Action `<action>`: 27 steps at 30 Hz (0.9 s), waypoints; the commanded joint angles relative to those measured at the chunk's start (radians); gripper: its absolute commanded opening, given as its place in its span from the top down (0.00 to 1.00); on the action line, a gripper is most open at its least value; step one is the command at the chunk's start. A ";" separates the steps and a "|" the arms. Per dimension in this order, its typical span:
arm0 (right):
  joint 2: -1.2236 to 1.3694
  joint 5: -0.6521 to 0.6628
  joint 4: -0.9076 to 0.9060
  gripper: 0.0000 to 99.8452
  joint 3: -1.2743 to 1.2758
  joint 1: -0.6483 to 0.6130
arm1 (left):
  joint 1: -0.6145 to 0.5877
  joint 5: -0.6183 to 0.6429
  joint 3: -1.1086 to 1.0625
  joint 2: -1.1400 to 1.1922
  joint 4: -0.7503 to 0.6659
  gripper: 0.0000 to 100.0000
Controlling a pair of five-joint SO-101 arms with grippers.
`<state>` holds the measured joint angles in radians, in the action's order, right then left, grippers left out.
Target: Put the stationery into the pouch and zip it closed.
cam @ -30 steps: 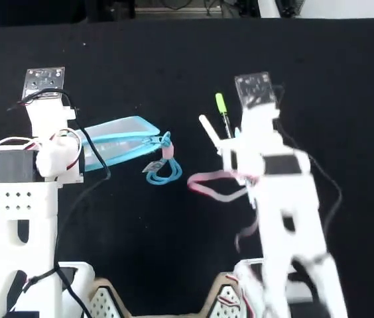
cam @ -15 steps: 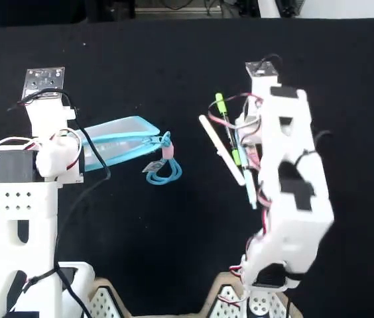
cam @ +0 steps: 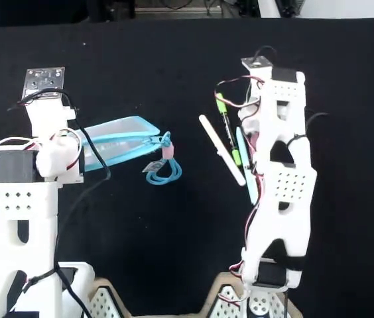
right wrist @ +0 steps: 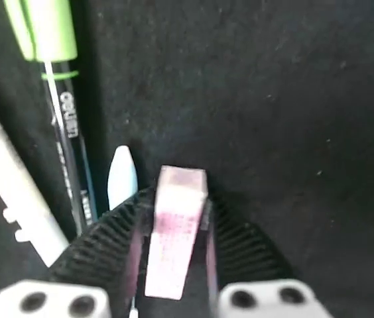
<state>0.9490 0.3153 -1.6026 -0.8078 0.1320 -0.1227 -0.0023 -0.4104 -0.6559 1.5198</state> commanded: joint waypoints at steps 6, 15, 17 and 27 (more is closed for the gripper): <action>-0.002 0.115 -0.163 0.99 -0.242 0.091 | 0.001 0.008 -0.027 0.008 -0.003 0.97; -0.105 0.195 -0.164 0.99 -0.171 0.123 | 0.001 0.008 -0.027 0.008 -0.003 0.97; -0.156 0.203 -0.163 0.99 -0.088 0.130 | 0.001 0.008 -0.027 0.008 -0.003 0.97; -0.225 0.224 0.034 0.99 0.234 0.264 | 0.001 0.008 -0.027 0.008 -0.003 0.97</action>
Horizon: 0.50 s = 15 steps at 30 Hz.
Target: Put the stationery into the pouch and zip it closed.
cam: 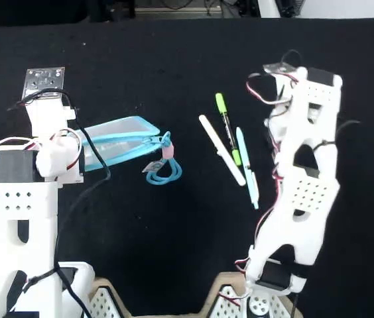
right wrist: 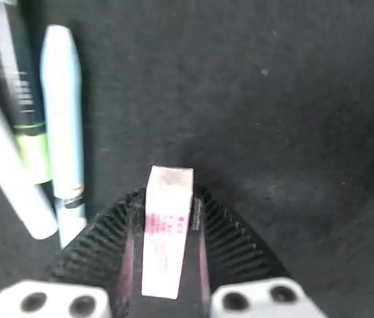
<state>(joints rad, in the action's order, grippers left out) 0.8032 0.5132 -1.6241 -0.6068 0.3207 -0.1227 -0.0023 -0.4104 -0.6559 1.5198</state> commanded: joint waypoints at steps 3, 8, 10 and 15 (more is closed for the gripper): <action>-0.085 0.081 0.052 0.99 0.082 0.141 | 0.001 0.008 -0.027 0.008 -0.003 0.97; -0.082 0.089 0.043 0.94 0.082 0.207 | 0.001 0.008 -0.025 0.008 -0.003 0.97; -0.079 0.120 0.043 0.89 0.085 0.210 | 0.001 0.008 -0.025 0.008 -0.003 0.97; -0.079 0.144 0.034 0.87 0.091 0.218 | 0.001 0.008 -0.025 0.008 -0.003 0.97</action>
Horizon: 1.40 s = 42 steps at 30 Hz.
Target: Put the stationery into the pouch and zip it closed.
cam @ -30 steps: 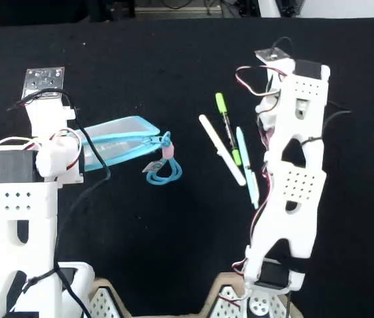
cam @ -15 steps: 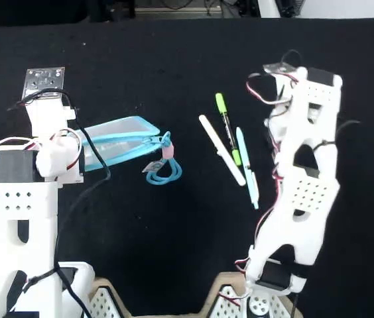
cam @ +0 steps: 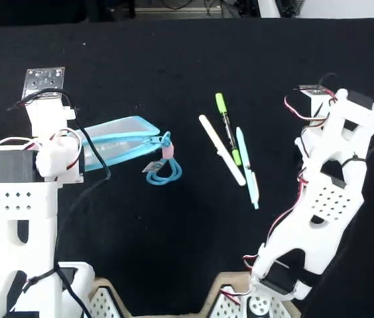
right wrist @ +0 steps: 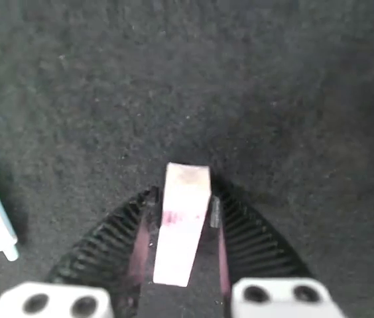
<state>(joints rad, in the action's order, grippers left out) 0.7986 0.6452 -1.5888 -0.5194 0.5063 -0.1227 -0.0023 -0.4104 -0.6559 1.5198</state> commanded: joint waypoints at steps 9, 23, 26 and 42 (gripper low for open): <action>-0.073 0.012 -0.003 0.88 0.005 0.048 | 0.001 0.008 -0.025 0.008 -0.003 0.97; -0.291 -0.006 -0.166 0.99 -0.024 0.078 | 0.001 0.008 -0.025 0.008 -0.005 0.97; -0.401 -0.003 -0.163 0.99 0.090 0.071 | 0.001 0.008 -0.025 0.008 -0.005 0.97; -1.379 -0.098 0.086 0.99 0.901 -0.281 | 0.001 0.008 -0.027 0.008 -0.005 0.97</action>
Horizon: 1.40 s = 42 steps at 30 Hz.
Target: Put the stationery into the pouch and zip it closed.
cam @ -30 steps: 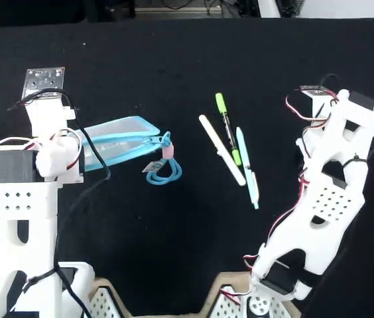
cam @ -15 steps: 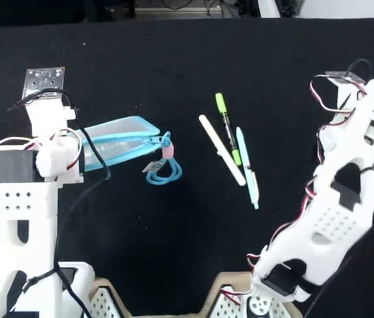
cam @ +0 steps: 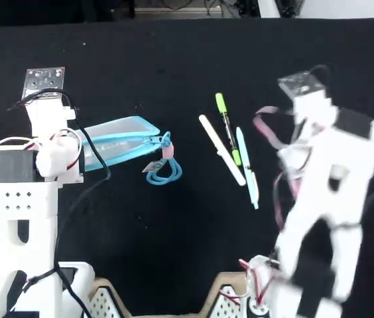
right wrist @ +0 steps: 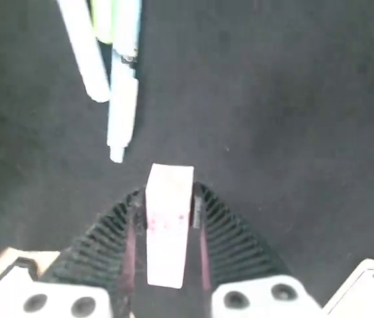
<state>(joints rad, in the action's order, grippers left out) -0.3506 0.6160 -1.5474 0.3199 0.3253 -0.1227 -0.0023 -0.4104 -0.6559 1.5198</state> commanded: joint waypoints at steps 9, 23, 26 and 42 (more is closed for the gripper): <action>-0.627 -0.374 0.226 0.99 0.134 -0.666 | 0.001 0.008 -0.027 0.008 -0.005 0.97; -0.846 -0.534 1.186 0.99 0.636 -1.033 | 0.007 0.008 -0.041 0.008 -0.005 0.97; -0.872 -0.534 1.444 0.99 0.774 -1.074 | 0.004 0.008 -0.044 0.008 -0.020 0.97; -0.777 -0.539 1.916 0.99 1.089 -1.099 | 0.002 0.008 -0.059 0.008 -0.038 0.97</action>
<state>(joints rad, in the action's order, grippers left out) -1.1469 0.0867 0.3460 1.4139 -0.7702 -0.1227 -0.0023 -0.4396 -0.6559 1.4937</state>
